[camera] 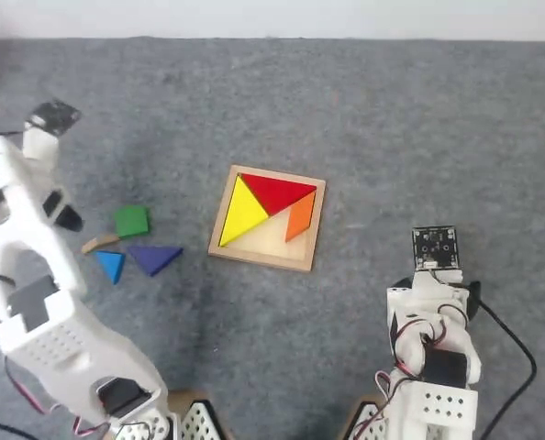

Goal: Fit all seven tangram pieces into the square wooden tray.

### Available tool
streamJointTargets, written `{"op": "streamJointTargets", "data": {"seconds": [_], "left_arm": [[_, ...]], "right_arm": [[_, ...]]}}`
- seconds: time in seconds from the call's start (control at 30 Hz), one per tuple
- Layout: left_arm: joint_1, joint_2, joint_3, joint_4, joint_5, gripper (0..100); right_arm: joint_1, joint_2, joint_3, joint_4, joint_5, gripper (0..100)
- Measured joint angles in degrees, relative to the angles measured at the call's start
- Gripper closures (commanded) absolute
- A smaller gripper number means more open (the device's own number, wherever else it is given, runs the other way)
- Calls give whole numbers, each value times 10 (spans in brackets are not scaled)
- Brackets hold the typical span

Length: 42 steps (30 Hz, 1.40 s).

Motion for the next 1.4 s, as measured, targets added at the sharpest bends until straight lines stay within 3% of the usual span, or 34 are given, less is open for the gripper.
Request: {"op": "streamJointTargets", "data": {"seconds": [0.17,0.3,0.47,0.87,1.07,1.27,1.4], "left_arm": [[-10,0,0,40,-164,775],[-5,0,8,46,-211,775],[18,0,62,27,-215,775],[25,-1,164,-139,-192,780],[39,-4,184,-156,-191,868],[59,-3,202,-154,-191,893],[69,-3,215,-154,-189,991]], "right_arm": [[0,0,0,0,0,597],[0,0,0,0,0,597],[0,0,0,0,0,597],[0,0,0,0,0,597],[0,0,0,0,0,597],[0,0,0,0,0,597],[0,0,0,0,0,597]]}}
